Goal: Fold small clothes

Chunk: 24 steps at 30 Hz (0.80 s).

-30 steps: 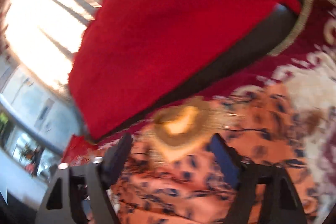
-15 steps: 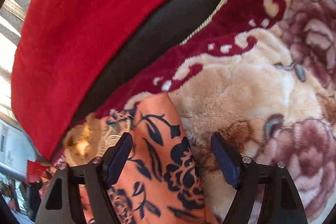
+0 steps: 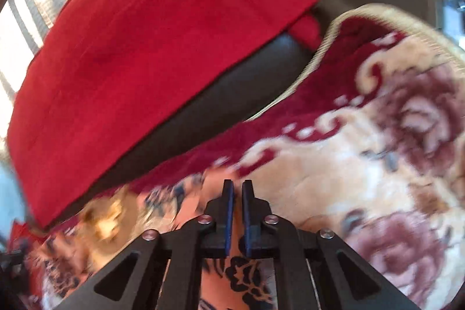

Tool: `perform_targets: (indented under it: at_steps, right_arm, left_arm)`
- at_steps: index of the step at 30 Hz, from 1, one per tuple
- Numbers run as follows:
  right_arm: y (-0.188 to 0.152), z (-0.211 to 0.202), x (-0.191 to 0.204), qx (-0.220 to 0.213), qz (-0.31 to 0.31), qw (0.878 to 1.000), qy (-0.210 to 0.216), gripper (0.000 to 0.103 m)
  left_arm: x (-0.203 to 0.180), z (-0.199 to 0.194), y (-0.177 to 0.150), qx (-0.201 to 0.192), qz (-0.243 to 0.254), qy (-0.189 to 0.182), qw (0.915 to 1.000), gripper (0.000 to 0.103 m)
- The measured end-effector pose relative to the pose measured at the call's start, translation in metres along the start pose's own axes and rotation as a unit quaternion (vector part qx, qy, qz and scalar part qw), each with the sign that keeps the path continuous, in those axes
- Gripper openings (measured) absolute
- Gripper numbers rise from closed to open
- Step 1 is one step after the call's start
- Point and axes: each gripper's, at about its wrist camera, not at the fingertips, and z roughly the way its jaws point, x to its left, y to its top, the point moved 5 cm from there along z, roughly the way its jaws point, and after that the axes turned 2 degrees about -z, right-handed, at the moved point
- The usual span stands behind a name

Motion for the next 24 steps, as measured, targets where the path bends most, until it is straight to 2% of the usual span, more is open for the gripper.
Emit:
perform_targets:
  at_steps: [2,3,4,5,6,7,8,9,10,11,12,13,14,15,17,19,21,22,23,24]
  right_arm:
    - [0.003,-0.002,-0.013,-0.015,-0.002,0.999,-0.042,0.006]
    - [0.004,-0.001,-0.019,-0.01,0.011,0.999,-0.04,0.006]
    - [0.004,-0.002,-0.02,0.0,0.022,1.0,-0.016,0.006]
    - [0.004,-0.002,-0.017,0.01,0.034,0.999,0.016,0.009]
    - [0.003,-0.004,-0.01,0.019,0.049,0.997,0.061,0.01]
    - [0.002,-0.007,-0.002,0.021,0.053,0.995,0.085,0.01]
    - [0.0,-0.011,0.009,0.021,0.054,0.991,0.122,0.01]
    - [-0.003,-0.013,0.018,0.021,0.052,0.989,0.138,0.014]
    - [-0.006,-0.018,0.031,0.017,0.049,0.985,0.166,0.019]
    - [-0.009,-0.022,0.039,0.016,0.048,0.982,0.18,0.036]
    - [-0.014,-0.025,0.053,0.019,0.045,0.977,0.208,0.066]
    - [-0.017,-0.026,0.061,0.022,0.045,0.972,0.228,0.083]
    - [-0.021,-0.029,0.069,0.021,0.046,0.968,0.247,0.091]
    - [-0.026,-0.032,0.079,0.018,0.043,0.963,0.265,0.091]
    - [-0.038,-0.038,0.102,0.034,0.019,0.963,0.267,0.091]
    - [-0.048,-0.032,0.112,0.046,0.002,0.963,0.267,0.09]
    - [-0.058,-0.024,0.117,0.063,-0.007,0.962,0.265,0.088]
    - [-0.061,-0.021,0.119,0.07,-0.011,0.962,0.265,0.086]
    - [-0.066,-0.02,0.121,0.074,-0.017,0.962,0.263,0.079]
    - [-0.069,-0.018,0.124,0.08,-0.025,0.963,0.258,0.075]
  left_arm:
    - [0.017,-0.003,0.006,0.001,-0.004,0.057,0.9984,0.003]
    - [0.026,0.001,0.005,0.015,-0.007,0.076,0.997,0.015]
    - [0.039,0.01,0.0,0.04,-0.02,0.095,0.9944,0.049]
    - [0.048,0.015,-0.004,0.058,-0.036,0.109,0.9917,0.07]
    - [0.062,0.023,-0.013,0.086,-0.072,0.125,0.9858,0.087]
    - [0.067,0.026,-0.017,0.095,-0.094,0.117,0.984,0.087]
    - [0.069,0.033,-0.023,0.11,-0.118,0.094,0.9824,0.087]
    - [0.068,0.038,-0.029,0.125,-0.129,0.077,0.9807,0.088]
    - [0.067,0.046,-0.033,0.142,-0.139,0.063,0.978,0.088]
    - [0.069,0.054,-0.04,0.164,-0.152,0.056,0.9731,0.088]
    - [0.07,0.06,-0.046,0.178,-0.162,0.052,0.9692,0.088]
    - [0.073,0.067,-0.052,0.189,-0.177,0.044,0.9648,0.088]
    - [0.075,0.069,-0.056,0.19,-0.188,0.035,0.963,0.088]
    - [0.075,0.072,-0.058,0.186,-0.198,0.021,0.962,0.087]
    - [0.072,0.077,-0.055,0.17,-0.215,-0.019,0.9614,0.084]
    - [0.065,0.083,-0.055,0.168,-0.225,-0.05,0.9584,0.059]
    - [0.058,0.09,-0.054,0.17,-0.216,-0.053,0.9602,0.045]
    - [0.055,0.094,-0.056,0.17,-0.206,-0.052,0.9621,0.034]
    - [0.054,0.096,-0.056,0.17,-0.2,-0.051,0.9636,0.024]
    - [0.052,0.099,-0.057,0.168,-0.196,-0.049,0.9649,0.009]
